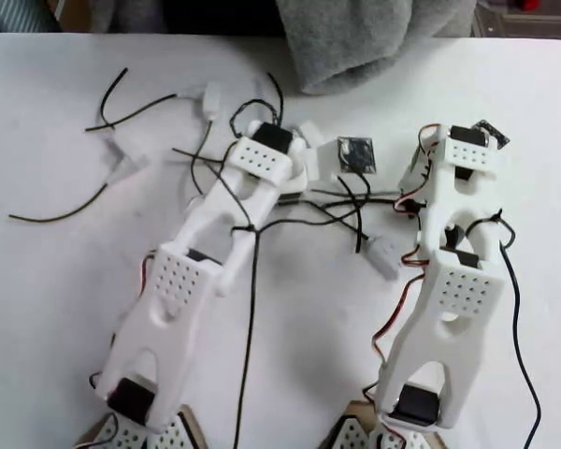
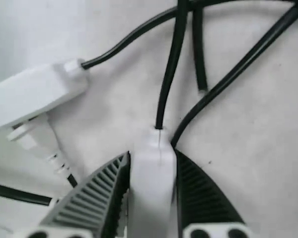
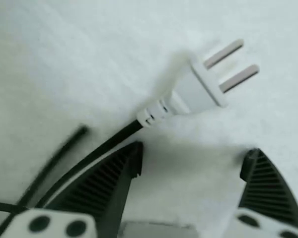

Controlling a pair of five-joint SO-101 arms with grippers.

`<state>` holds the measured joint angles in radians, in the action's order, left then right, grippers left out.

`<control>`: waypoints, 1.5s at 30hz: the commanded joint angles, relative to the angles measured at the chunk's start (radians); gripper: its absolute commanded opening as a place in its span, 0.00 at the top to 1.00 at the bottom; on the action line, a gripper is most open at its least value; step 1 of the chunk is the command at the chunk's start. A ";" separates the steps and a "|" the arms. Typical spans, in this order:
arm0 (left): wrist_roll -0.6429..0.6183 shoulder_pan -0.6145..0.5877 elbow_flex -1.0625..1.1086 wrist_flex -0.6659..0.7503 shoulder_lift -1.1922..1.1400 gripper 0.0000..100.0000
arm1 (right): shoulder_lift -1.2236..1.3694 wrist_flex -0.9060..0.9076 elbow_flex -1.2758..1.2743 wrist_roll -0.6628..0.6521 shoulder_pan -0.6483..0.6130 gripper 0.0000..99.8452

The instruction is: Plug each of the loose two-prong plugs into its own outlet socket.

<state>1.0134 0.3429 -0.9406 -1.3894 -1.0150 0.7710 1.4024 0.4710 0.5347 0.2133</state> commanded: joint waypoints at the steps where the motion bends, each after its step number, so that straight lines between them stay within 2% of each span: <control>1: 0.003 -0.065 -0.155 -0.084 0.044 0.98 | -0.001 -0.028 0.006 -0.009 -0.004 0.67; 6: 0.006 -0.099 -0.328 -0.206 0.035 0.98 | -0.001 -0.028 0.006 -0.009 -0.012 0.67; 10: 0.006 -0.111 -0.385 -0.252 0.035 0.98 | -0.001 -0.028 0.006 -0.009 -0.012 0.67; 18: 0.008 -0.096 -0.288 -0.302 0.033 0.98 | -0.001 -0.028 0.006 -0.009 -0.012 0.67; 26: 0.008 -0.180 -0.353 -0.311 0.033 0.98 | -0.001 -0.028 0.006 -0.009 -0.012 0.67; 28: 0.006 -0.194 -0.354 -0.370 0.044 0.98 | -0.001 -0.028 0.006 -0.009 -0.012 0.67; 29: 0.006 -0.191 -0.350 -0.407 0.045 0.98 | -0.001 -0.028 0.006 -0.009 -0.012 0.67; 35: -0.028 -0.157 -0.245 -0.400 0.045 0.98 | -0.001 -0.028 0.006 -0.014 -0.021 0.67; 45: -0.149 -0.111 -0.365 -0.387 0.033 0.98 | -0.012 0.004 0.008 -0.275 -0.071 0.67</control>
<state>0.9030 0.2263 -1.2290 -1.7868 -1.0150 0.7710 1.4009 0.4710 0.3429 0.1887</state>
